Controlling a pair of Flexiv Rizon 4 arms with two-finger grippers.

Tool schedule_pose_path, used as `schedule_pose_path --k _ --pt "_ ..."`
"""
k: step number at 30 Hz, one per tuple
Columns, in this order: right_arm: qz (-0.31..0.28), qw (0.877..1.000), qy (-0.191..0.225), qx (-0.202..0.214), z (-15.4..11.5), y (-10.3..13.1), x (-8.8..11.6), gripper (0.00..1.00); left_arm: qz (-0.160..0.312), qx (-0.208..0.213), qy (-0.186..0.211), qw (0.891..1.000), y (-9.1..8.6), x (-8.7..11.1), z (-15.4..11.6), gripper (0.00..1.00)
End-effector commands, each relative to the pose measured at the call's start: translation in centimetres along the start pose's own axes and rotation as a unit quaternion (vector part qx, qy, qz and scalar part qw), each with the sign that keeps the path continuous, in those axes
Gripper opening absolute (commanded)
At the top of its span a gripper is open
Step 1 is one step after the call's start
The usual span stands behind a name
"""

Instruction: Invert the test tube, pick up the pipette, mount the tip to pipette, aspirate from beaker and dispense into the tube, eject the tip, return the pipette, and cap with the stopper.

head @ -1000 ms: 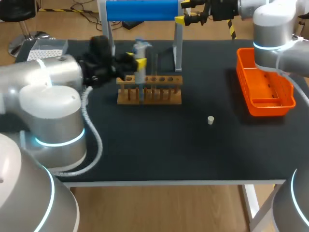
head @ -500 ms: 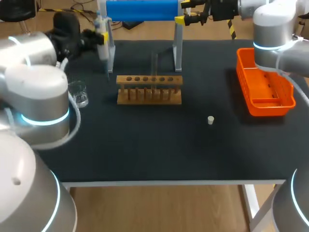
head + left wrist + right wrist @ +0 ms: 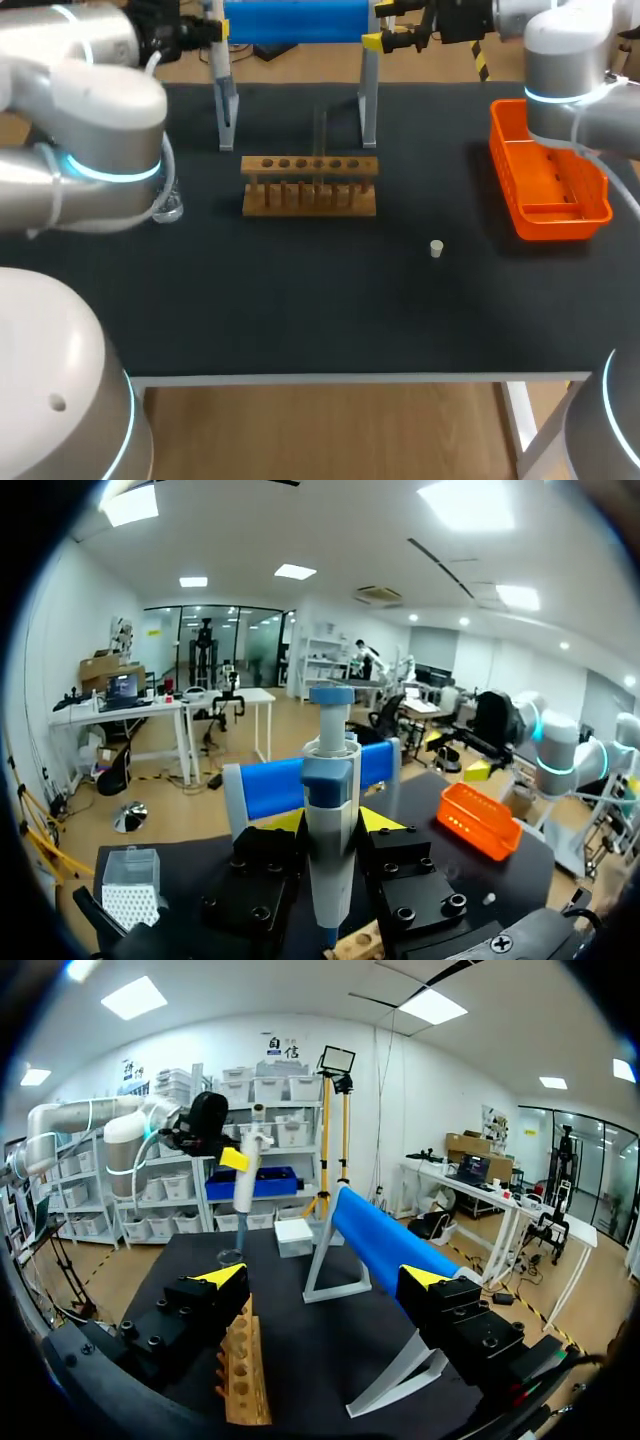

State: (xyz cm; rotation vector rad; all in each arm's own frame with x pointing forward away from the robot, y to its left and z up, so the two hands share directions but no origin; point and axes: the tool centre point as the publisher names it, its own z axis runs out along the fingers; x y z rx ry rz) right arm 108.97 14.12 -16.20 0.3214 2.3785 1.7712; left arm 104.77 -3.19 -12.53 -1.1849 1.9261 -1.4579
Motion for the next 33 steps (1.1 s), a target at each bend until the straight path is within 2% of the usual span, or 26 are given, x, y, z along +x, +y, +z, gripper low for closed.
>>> schedule_pose_path --k 1,9,18,33 --pt "0.0 1.0 0.002 0.001 -0.1 0.0 -0.1 1.0 -0.006 -0.084 -0.01 0.996 -0.8 -0.7 4.9 0.0" --pt "0.0 1.0 0.002 0.001 -0.1 0.0 -0.1 1.0 -0.026 -0.12 -0.039 0.992 -0.6 -2.5 8.3 0.0" --pt "0.0 1.0 0.002 0.001 -0.1 0.0 -0.1 1.0 -0.036 -0.152 -0.069 0.985 -0.7 -3.8 10.5 0.0" --pt "0.0 1.0 0.002 0.001 -0.1 0.0 -0.1 1.0 -0.059 -0.19 -0.114 0.973 -0.2 -4.9 12.5 0.0"
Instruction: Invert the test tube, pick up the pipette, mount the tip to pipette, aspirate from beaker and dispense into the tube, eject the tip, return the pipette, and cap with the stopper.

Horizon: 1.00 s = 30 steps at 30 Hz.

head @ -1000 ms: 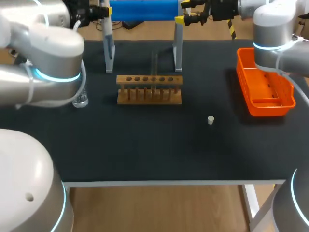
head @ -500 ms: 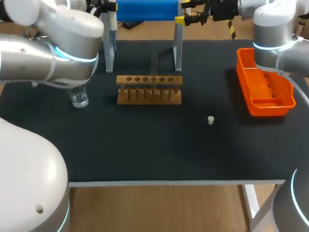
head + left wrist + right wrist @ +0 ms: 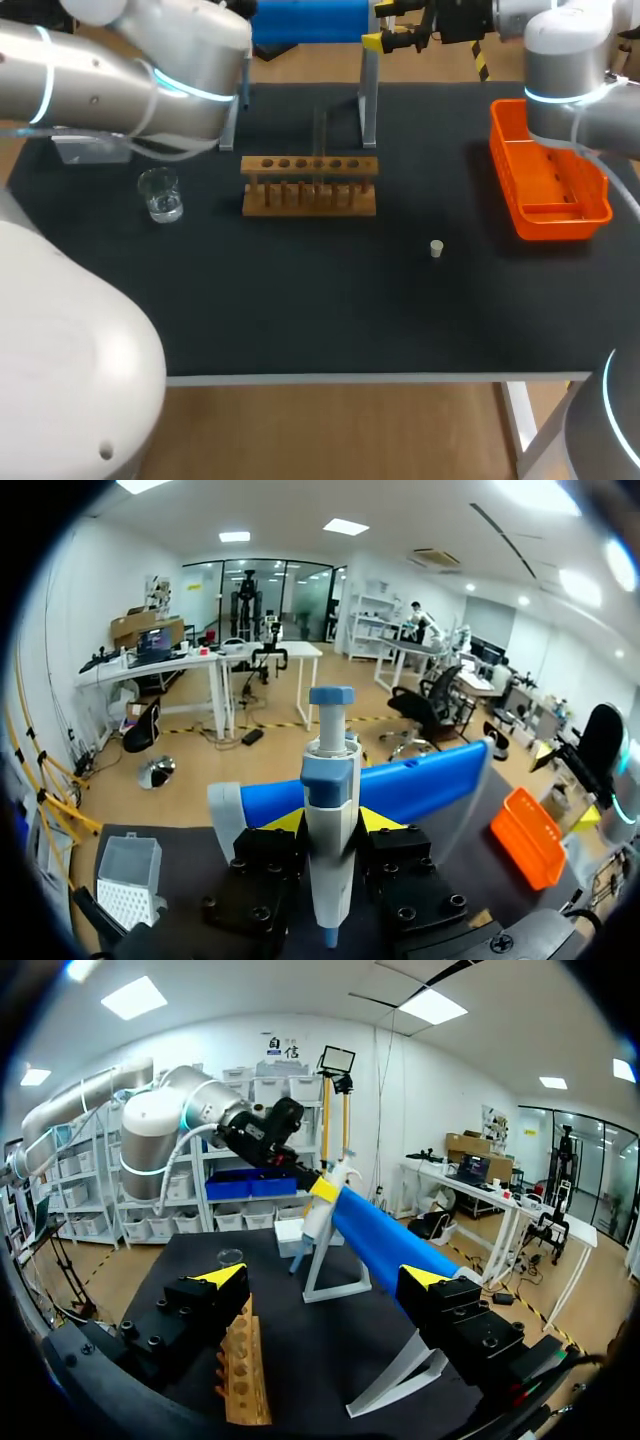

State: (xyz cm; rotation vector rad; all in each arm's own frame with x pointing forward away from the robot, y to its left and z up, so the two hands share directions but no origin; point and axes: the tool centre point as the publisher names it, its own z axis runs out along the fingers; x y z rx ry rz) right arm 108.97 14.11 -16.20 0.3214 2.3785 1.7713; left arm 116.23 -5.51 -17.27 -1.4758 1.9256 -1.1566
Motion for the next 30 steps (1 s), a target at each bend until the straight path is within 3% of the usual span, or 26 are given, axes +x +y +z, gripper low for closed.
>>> schedule_pose_path --k 1,30 --pt "0.0 1.0 0.002 0.001 -0.1 0.0 -0.1 1.0 -0.005 -0.096 -0.02 0.995 -0.4 0.1 0.8 0.0" --pt "0.0 1.0 0.002 0.001 -0.1 0.0 -0.1 1.0 -0.029 -0.126 -0.027 0.991 2.6 0.3 1.8 0.0"
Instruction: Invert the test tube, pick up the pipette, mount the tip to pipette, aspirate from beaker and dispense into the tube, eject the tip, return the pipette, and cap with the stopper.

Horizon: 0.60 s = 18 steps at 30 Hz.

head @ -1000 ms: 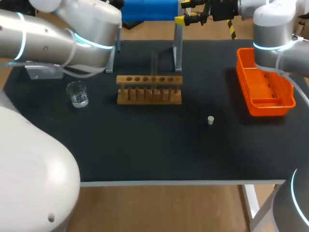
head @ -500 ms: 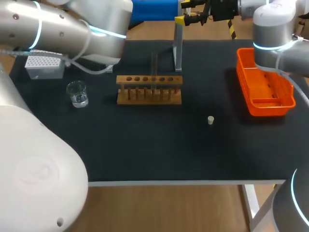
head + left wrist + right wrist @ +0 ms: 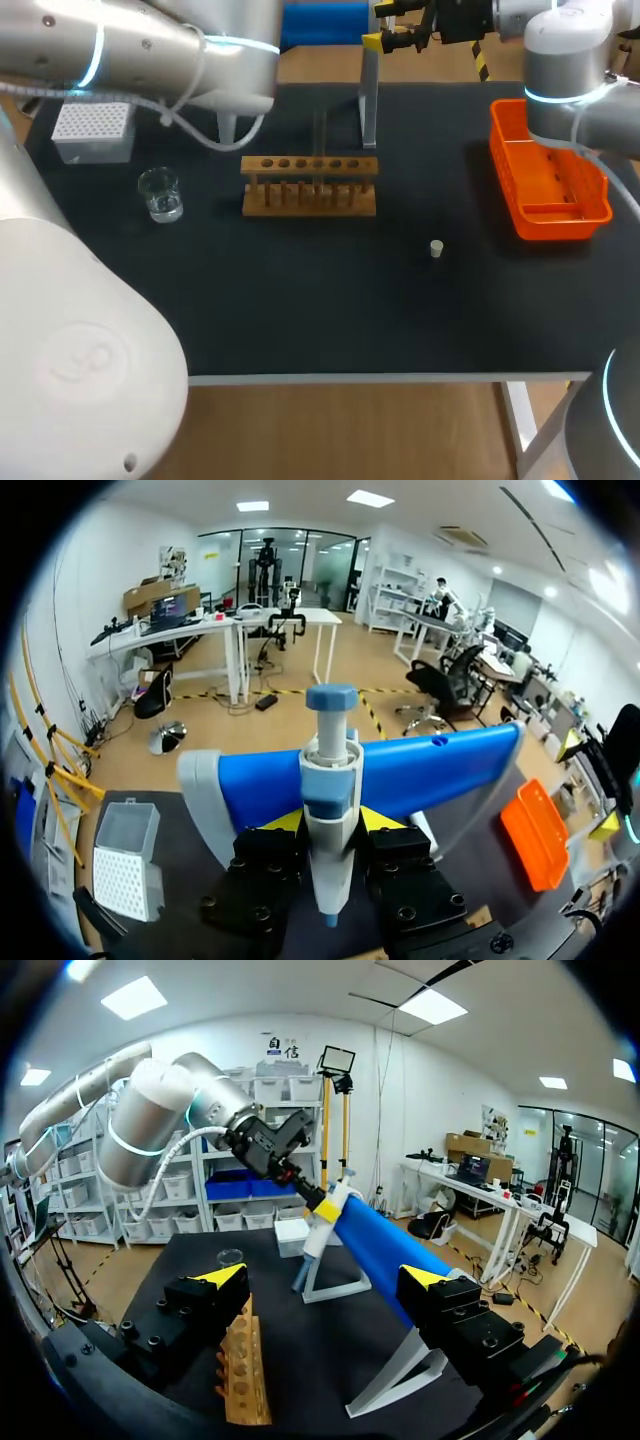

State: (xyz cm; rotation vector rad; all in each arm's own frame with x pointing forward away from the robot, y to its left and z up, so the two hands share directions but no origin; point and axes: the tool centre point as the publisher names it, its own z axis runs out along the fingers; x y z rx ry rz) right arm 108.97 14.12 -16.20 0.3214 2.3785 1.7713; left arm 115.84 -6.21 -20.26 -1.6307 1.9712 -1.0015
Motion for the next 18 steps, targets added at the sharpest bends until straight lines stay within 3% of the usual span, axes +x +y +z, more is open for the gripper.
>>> schedule_pose_path --k 1,15,18 --pt "0.0 1.0 0.002 0.001 -0.1 0.0 -0.1 1.0 0.002 -0.055 0.004 0.998 0.0 0.1 0.2 0.0" --pt "0.0 1.0 0.002 0.001 -0.1 0.0 -0.1 1.0 0.013 -0.051 0.011 0.999 -1.0 0.5 0.9 0.0" --pt "0.0 1.0 0.002 0.001 -0.1 0.0 -0.1 1.0 0.012 -0.047 0.015 0.999 -1.2 0.7 1.0 0.7"
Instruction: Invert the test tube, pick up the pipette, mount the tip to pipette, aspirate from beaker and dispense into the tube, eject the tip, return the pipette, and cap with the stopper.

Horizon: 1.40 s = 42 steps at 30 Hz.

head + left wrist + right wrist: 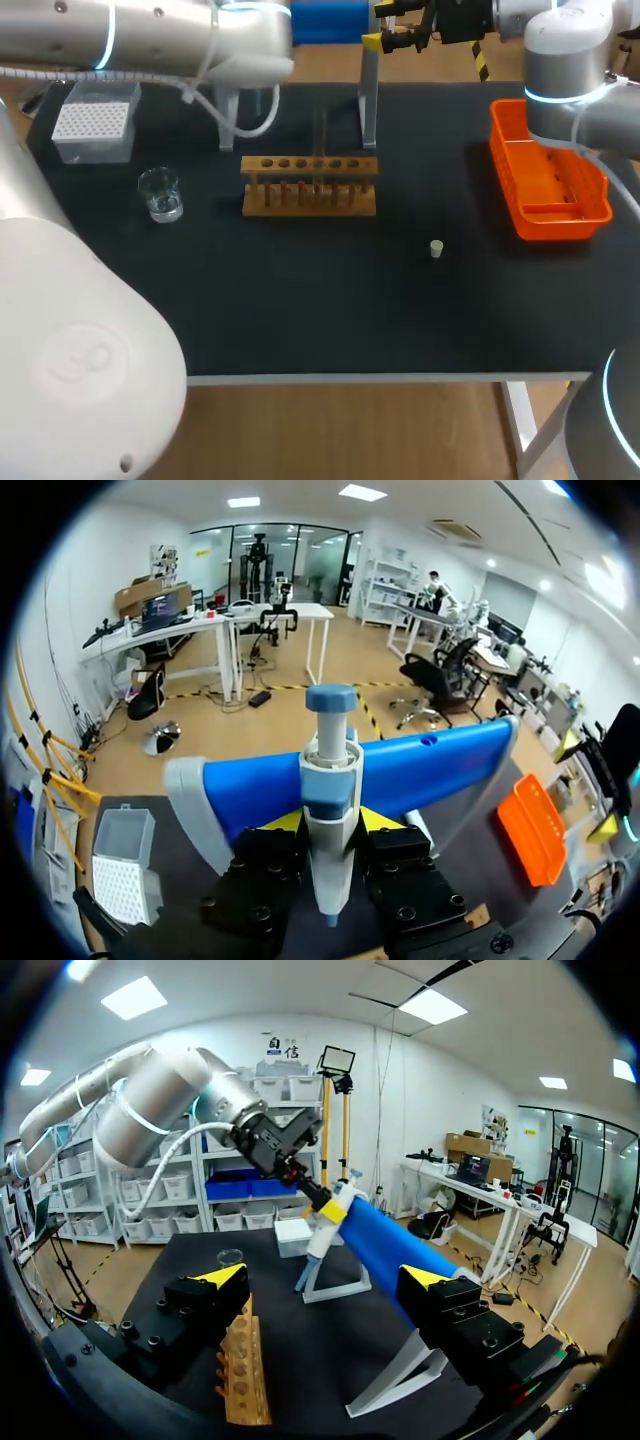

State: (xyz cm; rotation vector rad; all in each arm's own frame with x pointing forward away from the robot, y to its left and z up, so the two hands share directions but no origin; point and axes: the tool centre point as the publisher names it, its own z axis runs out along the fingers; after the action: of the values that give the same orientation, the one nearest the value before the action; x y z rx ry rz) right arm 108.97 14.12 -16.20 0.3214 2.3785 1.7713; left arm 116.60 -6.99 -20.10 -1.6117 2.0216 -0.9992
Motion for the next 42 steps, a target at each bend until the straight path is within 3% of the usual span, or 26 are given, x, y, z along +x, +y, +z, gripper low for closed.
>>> schedule_pose_path --k 1,2,14,21,26,30,34,38,42 --pt "0.0 1.0 0.002 0.001 -0.1 0.0 -0.1 1.0 0.0 -0.035 0.003 0.999 -0.6 0.3 0.4 0.9" --pt "0.0 1.0 0.002 0.001 -0.1 0.0 -0.1 1.0 0.001 -0.034 0.004 0.999 -0.6 0.3 0.4 1.0" --pt "0.0 1.0 0.002 0.001 -0.1 0.0 -0.1 1.0 0.0 -0.023 0.004 1.0 -0.9 1.6 -1.0 1.0" --pt "0.0 1.0 0.002 0.001 -0.1 0.0 -0.1 1.0 0.014 0.002 0.044 0.999 -0.5 4.1 -5.1 1.0" --pt "0.0 1.0 0.002 0.001 -0.1 0.0 -0.1 1.0 0.017 0.007 0.062 0.998 1.7 6.2 -9.5 1.0" --pt "0.0 1.0 0.002 0.001 -0.1 0.0 -0.1 1.0 0.032 0.025 0.063 0.997 3.6 6.7 -12.7 1.0" --pt "0.0 1.0 0.002 0.001 -0.1 0.0 -0.1 1.0 0.117 0.075 0.122 0.983 5.2 8.1 -15.4 1.0" --pt "0.0 1.0 0.002 0.001 -0.1 0.0 -0.1 1.0 0.159 0.094 0.175 0.967 7.2 9.1 -17.0 1.0" --pt "0.0 1.0 0.002 0.001 -0.1 0.0 -0.1 1.0 0.206 0.117 0.234 0.943 9.1 10.2 -17.9 1.0"
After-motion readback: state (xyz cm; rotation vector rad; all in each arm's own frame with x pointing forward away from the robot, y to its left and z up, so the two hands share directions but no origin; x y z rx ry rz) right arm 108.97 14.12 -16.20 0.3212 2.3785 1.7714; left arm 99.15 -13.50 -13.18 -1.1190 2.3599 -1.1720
